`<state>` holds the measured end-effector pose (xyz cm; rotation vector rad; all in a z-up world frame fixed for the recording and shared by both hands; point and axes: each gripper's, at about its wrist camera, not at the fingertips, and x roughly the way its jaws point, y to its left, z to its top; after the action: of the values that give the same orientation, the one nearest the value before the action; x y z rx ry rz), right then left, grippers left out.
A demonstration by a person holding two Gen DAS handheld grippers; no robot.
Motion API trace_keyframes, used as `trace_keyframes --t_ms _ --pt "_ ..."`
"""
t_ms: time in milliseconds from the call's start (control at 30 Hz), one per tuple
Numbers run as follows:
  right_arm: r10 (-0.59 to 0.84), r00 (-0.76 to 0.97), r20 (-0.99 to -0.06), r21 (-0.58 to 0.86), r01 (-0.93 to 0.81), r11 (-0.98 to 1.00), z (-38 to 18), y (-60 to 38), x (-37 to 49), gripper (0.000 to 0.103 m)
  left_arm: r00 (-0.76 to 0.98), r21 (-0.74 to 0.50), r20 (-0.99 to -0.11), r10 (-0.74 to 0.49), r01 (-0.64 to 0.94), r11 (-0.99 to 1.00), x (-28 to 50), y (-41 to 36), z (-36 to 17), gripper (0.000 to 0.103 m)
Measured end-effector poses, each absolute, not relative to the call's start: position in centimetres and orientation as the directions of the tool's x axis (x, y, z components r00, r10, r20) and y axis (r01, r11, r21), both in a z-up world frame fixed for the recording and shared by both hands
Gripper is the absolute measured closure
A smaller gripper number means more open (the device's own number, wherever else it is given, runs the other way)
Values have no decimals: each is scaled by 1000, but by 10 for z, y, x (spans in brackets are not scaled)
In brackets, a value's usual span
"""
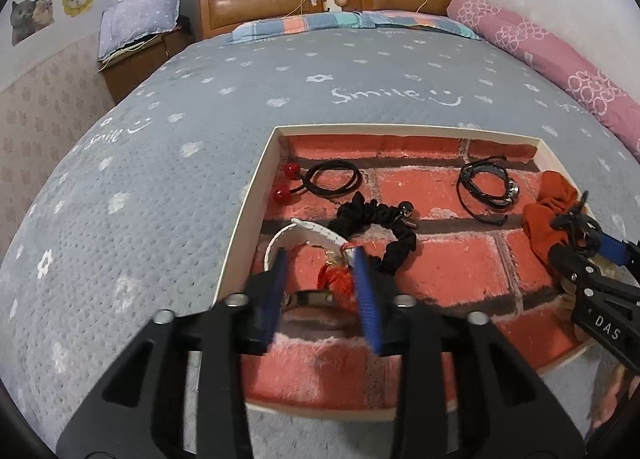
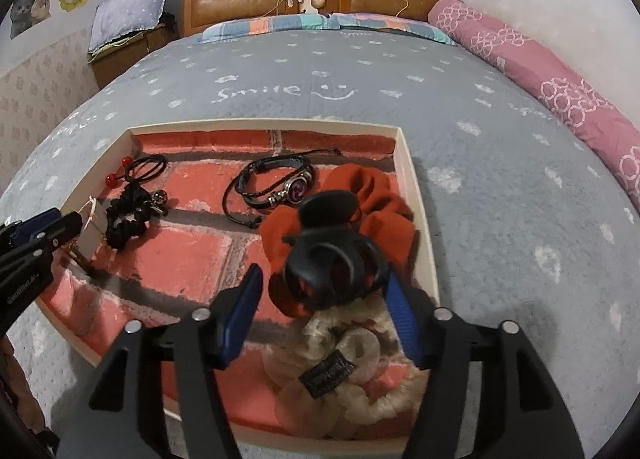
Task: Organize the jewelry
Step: 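Carry the charm and claw clip into the tray and open both tools, then move both tools toward the wooden bead bracelet and black hair tie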
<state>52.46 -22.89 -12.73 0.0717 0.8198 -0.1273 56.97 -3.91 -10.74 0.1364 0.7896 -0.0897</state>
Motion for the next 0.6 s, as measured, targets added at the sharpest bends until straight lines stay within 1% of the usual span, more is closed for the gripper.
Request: trace_keyframes --t_ms 33,67,100,133,167,200,267,300,367,467,500,600 --pt "-84 679 -729 13 137 991 -125 -229 523 35 704 88 -710 -32 134 987 567 -38 -106 57" --pt "-81 684 -725 13 131 991 -123 -229 520 35 711 92 -703 -35 140 986 561 -36 -103 54" --pt "-82 688 -721 9 128 992 -120 -228 517 33 716 98 -697 -35 144 985 557 -35 -101 53" --pt "-85 691 -718 6 129 992 -117 -229 514 31 722 101 -691 -37 147 984 552 -34 -98 50" --pt "-84 692 -717 9 129 992 -115 -230 511 30 725 99 -688 -40 149 984 548 -33 -95 45" --pt "-80 695 -715 15 128 992 -112 -231 508 29 730 94 -682 -45 148 985 543 -30 -91 41" --pt "-69 706 -705 27 124 992 -104 -232 500 26 745 84 -665 -49 141 986 533 -24 -83 27" --pt "-69 713 -698 27 122 992 -100 -233 496 24 753 83 -657 -49 137 987 528 -22 -79 25" --pt "-76 725 -684 17 120 993 -94 -232 487 20 763 77 -644 -53 133 988 517 -16 -70 15" --pt "-78 746 -661 14 116 993 -84 -232 471 14 778 65 -626 -54 121 990 498 -6 -58 6" --pt "-72 751 -657 21 113 993 -82 -232 464 11 782 63 -621 -48 111 992 491 -2 -55 6" --pt "-79 764 -640 21 120 993 -78 -233 446 9 787 26 -614 -68 106 994 470 12 -48 5"
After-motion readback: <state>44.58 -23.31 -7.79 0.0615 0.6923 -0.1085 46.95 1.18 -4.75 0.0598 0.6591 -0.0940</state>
